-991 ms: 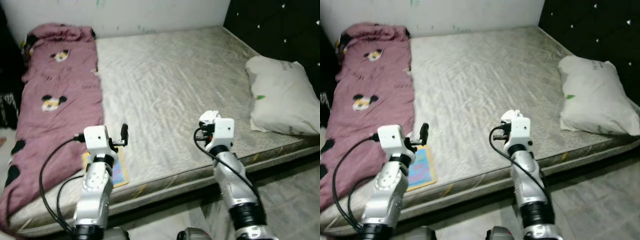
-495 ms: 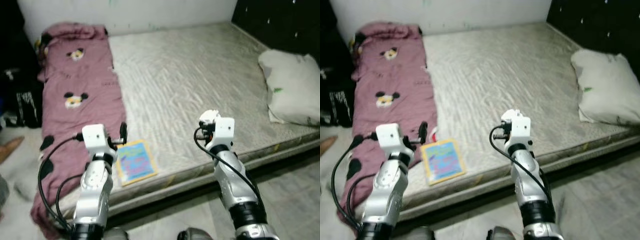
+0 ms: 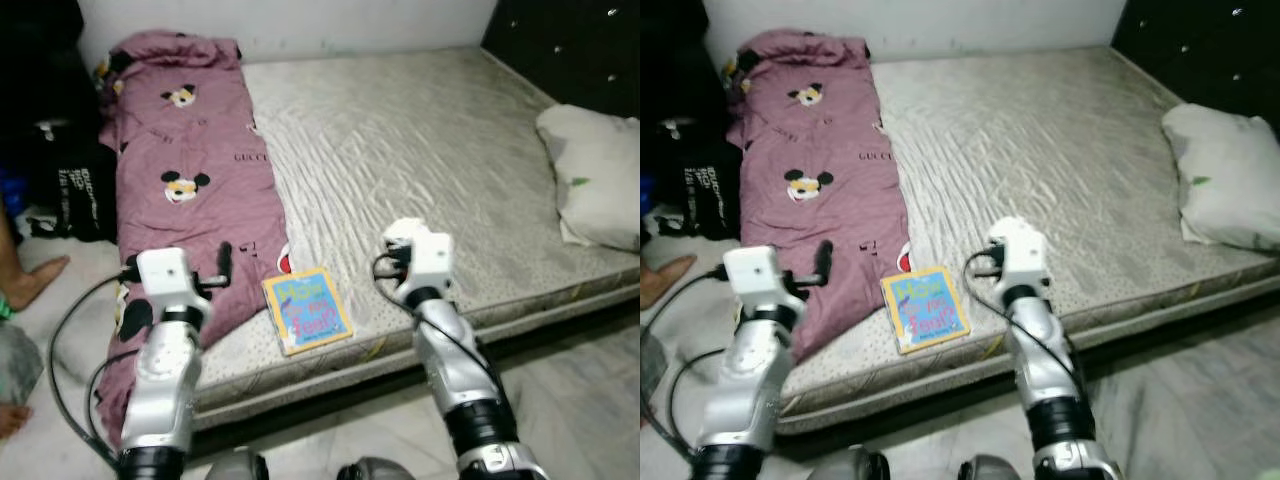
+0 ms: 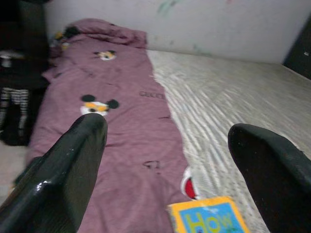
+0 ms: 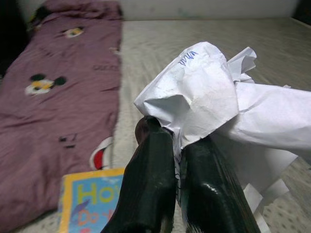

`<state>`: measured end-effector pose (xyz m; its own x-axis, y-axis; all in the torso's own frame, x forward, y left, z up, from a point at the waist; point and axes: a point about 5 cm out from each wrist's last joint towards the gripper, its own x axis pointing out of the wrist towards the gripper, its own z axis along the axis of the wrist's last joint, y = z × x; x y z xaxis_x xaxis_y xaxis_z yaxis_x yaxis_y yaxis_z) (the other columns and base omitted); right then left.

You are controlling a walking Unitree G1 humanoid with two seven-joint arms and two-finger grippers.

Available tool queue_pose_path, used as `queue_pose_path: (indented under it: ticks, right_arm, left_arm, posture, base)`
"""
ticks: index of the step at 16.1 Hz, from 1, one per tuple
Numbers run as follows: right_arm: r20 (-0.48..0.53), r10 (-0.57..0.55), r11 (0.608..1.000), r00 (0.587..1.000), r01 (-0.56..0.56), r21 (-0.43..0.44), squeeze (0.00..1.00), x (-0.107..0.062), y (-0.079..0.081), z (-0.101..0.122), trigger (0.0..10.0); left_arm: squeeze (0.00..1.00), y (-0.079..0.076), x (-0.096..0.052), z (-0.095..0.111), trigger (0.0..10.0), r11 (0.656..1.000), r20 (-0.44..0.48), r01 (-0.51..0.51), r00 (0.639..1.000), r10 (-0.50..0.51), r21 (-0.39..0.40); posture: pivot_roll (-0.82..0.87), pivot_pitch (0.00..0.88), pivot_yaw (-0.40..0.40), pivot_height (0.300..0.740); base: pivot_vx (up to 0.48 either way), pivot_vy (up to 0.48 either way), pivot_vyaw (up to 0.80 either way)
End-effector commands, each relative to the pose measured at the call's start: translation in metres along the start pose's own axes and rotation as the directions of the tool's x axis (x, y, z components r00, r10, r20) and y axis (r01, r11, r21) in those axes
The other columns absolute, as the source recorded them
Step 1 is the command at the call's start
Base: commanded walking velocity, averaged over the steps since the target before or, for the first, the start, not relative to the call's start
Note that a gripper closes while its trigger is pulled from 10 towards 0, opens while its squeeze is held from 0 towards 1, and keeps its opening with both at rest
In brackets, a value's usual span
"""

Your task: Clean up the room

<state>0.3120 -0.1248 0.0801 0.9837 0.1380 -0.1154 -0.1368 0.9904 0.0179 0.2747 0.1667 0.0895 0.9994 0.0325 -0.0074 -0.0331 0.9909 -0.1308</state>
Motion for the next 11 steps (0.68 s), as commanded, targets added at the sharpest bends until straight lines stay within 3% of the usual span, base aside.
queue_pose_path:
  ticks: [1,11]
  right_arm:
    - [0.014,0.013,1.0,1.0,-0.012,-0.013,0.0,0.0012,-0.0004,0.0035,10.0]
    - [0.032,0.048,0.999,0.998,-0.048,0.0,0.0,0.0025,0.0034,0.0063,10.0]
  left_arm:
    - [0.0,-0.0045,-0.0006,0.0004,10.0,1.0,0.005,0.024,1.0,-0.024,-0.01]
    - [0.0,-0.0028,0.001,-0.0026,10.0,0.999,-0.02,0.001,1.0,0.0,0.047]
  posture:
    - [-0.04,0.054,-0.02,0.74]
    - [-0.04,0.063,-0.018,0.74]
  base:
    - [0.0,0.0,0.8]
    - [0.0,0.0,0.8]
